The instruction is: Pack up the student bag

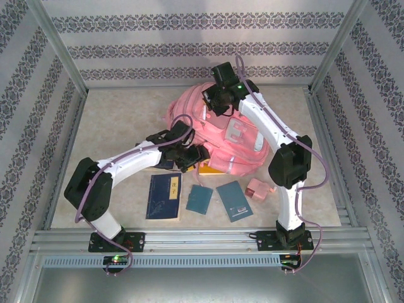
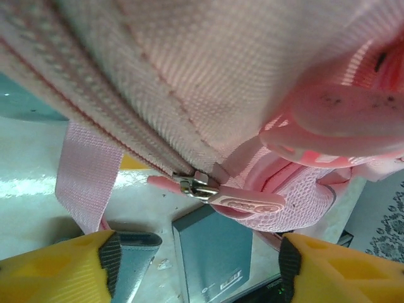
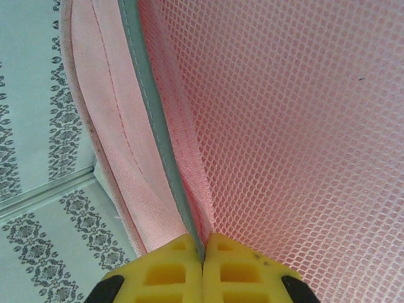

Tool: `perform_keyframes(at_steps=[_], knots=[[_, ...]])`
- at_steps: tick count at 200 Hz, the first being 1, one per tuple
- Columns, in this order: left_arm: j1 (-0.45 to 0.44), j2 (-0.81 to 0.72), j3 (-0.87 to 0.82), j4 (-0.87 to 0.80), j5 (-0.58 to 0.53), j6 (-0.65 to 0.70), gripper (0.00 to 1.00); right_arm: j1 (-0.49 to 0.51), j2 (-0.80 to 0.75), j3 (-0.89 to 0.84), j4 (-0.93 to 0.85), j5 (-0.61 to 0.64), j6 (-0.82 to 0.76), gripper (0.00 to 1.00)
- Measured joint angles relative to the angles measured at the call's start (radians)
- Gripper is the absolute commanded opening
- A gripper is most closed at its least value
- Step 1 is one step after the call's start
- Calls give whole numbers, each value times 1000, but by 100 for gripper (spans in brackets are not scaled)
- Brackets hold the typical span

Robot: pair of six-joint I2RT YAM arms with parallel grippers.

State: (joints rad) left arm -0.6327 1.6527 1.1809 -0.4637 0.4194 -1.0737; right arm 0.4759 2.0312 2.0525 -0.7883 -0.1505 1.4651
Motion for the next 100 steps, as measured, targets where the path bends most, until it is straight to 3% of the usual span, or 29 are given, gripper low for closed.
perform_keyframes(at_steps=[60,100], knots=[[-3,77,204,-170,-65,16,74,6,5,3,8,1,14,0],[-47,151,307,-301,-192,115,74,6,8,3,13,4,26,0]])
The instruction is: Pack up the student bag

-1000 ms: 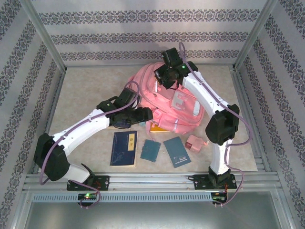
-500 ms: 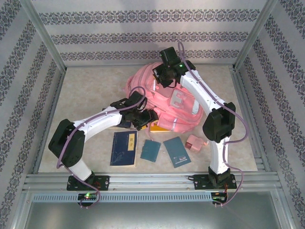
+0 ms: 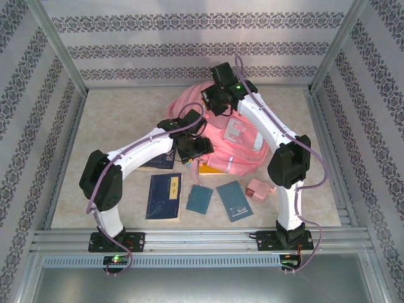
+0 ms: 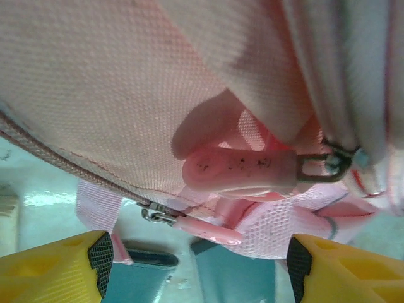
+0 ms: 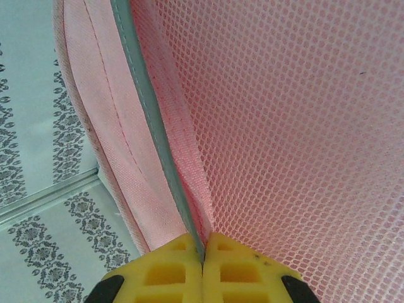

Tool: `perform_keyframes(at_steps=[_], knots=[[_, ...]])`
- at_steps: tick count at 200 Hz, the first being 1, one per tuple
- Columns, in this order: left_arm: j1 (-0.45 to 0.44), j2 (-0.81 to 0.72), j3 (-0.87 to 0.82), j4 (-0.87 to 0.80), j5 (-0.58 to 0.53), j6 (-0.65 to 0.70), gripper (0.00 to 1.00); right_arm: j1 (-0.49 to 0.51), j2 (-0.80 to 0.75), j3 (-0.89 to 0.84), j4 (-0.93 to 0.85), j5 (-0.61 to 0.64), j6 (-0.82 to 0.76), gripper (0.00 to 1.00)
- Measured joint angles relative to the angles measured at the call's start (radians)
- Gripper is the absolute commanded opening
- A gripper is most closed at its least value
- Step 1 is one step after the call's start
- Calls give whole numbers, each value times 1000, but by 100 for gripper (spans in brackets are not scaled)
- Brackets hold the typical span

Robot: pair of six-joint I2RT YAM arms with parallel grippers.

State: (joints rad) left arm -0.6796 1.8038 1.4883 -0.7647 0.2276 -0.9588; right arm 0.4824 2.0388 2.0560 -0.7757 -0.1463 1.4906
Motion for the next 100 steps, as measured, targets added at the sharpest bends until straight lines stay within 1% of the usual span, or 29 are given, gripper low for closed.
perform_keyframes(at_steps=[37,59,78,100], knots=[[-55,31,8,-56,-126,78,75,0,1,0,3,0,4,0],[-68,42,8,-68,-183,109,75,0,1,0,4,-1,4,0],[-72,42,6,-70,-226,126,72,0,1,0,14,-1,5,0],[-72,35,-18,-69,-280,141,63,0,1,0,19,-2,5,0]])
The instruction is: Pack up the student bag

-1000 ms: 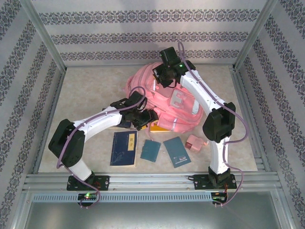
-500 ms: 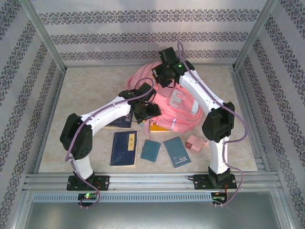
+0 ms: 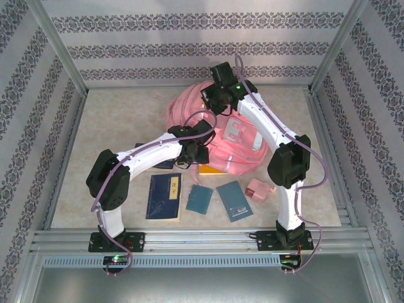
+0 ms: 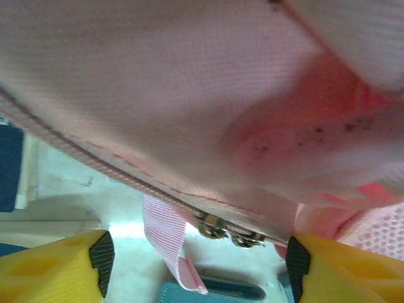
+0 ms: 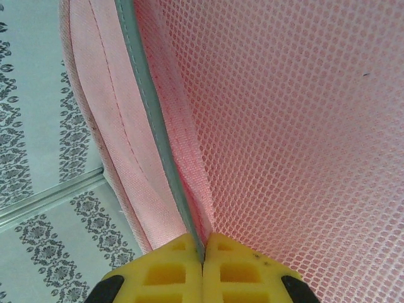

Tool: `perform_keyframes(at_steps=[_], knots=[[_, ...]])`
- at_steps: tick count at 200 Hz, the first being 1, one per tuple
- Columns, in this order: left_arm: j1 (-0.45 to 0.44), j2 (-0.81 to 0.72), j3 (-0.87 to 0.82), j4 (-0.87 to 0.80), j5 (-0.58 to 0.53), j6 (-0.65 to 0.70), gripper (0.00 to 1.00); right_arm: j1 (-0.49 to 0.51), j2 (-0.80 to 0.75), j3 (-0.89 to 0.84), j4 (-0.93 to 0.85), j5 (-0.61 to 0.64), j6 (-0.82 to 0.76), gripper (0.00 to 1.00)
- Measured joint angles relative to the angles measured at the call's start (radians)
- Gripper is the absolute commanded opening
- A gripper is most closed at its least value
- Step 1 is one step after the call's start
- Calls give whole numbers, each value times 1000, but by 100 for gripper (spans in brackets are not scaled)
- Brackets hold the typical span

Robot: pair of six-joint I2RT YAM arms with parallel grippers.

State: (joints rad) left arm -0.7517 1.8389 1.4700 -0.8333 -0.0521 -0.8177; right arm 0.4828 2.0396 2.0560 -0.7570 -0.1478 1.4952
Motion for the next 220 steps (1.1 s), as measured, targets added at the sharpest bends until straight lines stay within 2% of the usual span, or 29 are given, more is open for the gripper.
perform_keyframes(at_steps=[32,61,99,131,185,220], knots=[[1,-46,-59,8,-59,8,53,0,0,0,14,-10,0,0],[13,-140,-169,60,-63,22,52,0,0,-1,34,-35,-19,0],[73,-375,-404,256,18,92,55,-5,37,63,17,-117,-156,0],[93,-567,-542,415,80,228,34,-22,50,85,-11,-163,-256,0],[93,-717,-778,700,112,424,36,-49,-21,-49,37,-210,-272,0],[93,-694,-815,771,134,496,44,-51,-47,-82,52,-222,-269,0]])
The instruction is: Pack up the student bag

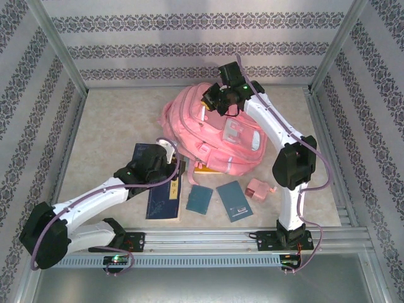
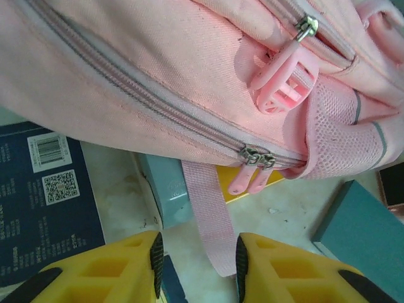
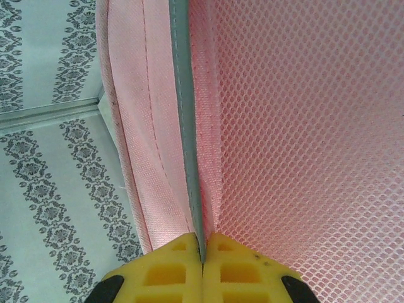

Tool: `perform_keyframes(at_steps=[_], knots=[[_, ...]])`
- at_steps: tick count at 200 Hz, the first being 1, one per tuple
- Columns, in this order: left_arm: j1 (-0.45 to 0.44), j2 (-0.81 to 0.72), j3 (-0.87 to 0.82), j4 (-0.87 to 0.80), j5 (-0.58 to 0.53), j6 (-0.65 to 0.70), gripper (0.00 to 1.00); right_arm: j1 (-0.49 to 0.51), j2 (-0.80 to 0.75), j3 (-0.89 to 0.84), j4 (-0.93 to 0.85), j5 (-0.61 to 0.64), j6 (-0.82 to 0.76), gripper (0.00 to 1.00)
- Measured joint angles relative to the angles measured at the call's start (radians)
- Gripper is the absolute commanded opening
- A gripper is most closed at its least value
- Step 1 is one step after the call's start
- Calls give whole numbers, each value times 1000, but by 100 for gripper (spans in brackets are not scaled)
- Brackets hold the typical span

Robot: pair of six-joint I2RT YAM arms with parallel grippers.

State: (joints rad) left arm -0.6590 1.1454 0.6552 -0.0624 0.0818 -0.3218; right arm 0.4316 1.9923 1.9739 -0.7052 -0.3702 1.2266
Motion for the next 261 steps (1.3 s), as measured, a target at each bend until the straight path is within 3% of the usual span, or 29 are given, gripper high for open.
perform_keyframes(at_steps=[65,192,261], knots=[[0,165,18,79,93,10,42,3,-10,-42,35,-13,31,0],[0,341,53,169,161,-19,50,9,-16,-61,53,-21,61,0],[0,417,116,170,148,-18,34,11,-16,-74,62,-32,61,0]])
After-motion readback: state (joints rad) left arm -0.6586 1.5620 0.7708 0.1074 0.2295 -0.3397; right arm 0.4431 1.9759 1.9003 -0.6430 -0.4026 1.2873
